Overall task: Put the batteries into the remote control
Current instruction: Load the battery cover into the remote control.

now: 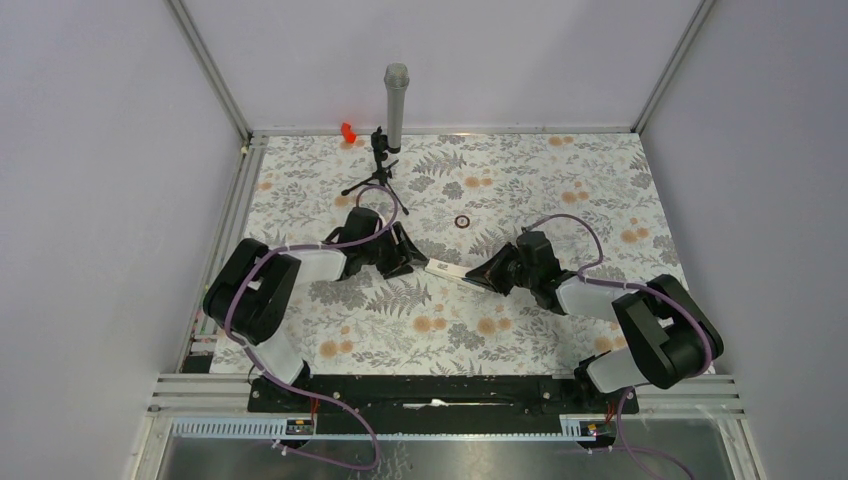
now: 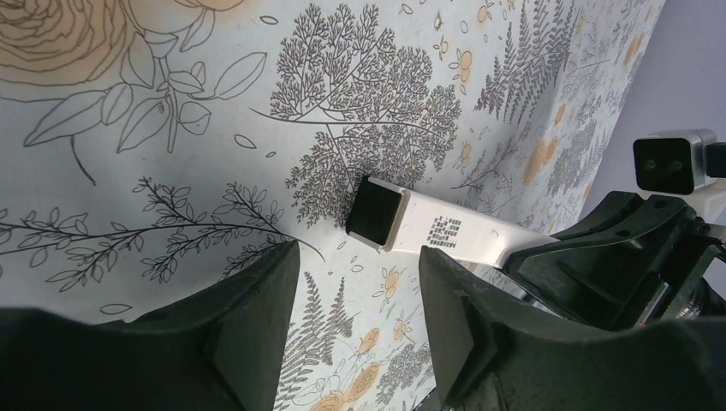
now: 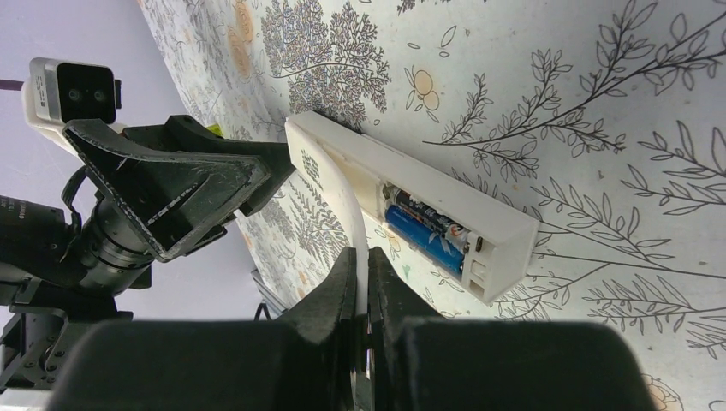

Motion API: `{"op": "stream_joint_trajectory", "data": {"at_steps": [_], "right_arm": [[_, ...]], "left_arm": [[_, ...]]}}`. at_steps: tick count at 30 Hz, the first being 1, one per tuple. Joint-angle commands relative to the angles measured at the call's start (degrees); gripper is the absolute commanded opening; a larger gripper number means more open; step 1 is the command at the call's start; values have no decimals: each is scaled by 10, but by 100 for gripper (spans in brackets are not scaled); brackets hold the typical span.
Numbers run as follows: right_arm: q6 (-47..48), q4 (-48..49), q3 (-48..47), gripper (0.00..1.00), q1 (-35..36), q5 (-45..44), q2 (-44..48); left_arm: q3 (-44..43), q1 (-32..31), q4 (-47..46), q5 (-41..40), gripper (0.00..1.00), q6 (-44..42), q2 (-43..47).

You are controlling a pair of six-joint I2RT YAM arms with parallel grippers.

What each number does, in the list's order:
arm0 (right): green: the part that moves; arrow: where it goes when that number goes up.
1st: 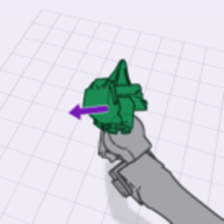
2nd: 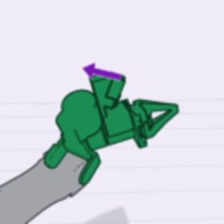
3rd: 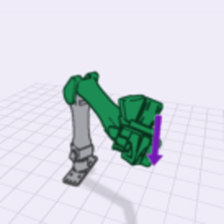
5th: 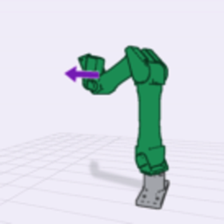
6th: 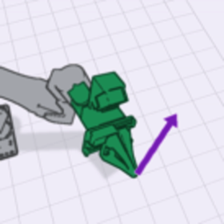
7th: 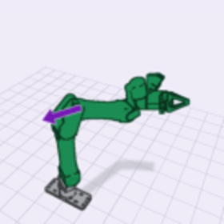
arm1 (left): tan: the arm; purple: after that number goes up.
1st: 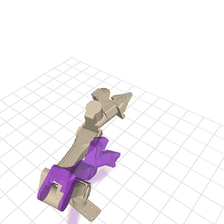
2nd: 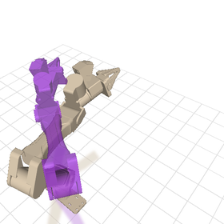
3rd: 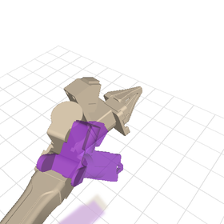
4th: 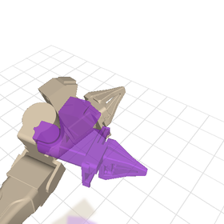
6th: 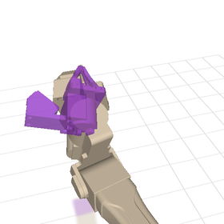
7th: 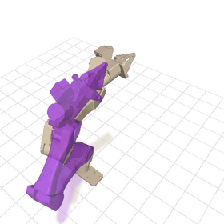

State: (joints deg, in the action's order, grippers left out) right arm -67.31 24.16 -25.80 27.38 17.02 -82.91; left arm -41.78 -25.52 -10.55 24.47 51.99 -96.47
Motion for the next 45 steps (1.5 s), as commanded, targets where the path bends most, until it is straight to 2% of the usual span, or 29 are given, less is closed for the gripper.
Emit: {"op": "stream_joint_trajectory", "data": {"at_steps": [1, 9, 17, 27, 33, 39, 45], "right_arm": [[40, -85, -1, 0, -2, -60, -20], [53, -73, -1, 0, -3, -51, -31], [48, -82, 3, 0, -3, -67, -26], [54, -99, 2, 0, -2, -84, -5], [58, -112, 1, 1, -3, -85, 6], [65, -135, -10, 23, -3, -89, 16], [72, -173, -34, 45, -5, -84, 57]], "left_arm": [[-29, -7, -7, 11, 57, -17, -10], [-56, -16, -1, 18, 57, -17, -45], [-68, -23, 50, 17, 39, -49, -58], [-80, -40, 89, 5, 36, -77, -72], [-97, -55, 143, -38, 27, -94, -83], [-121, -62, 211, -83, 23, -114, -95], [-124, -63, 227, -97, 23, -120, -104]]}}
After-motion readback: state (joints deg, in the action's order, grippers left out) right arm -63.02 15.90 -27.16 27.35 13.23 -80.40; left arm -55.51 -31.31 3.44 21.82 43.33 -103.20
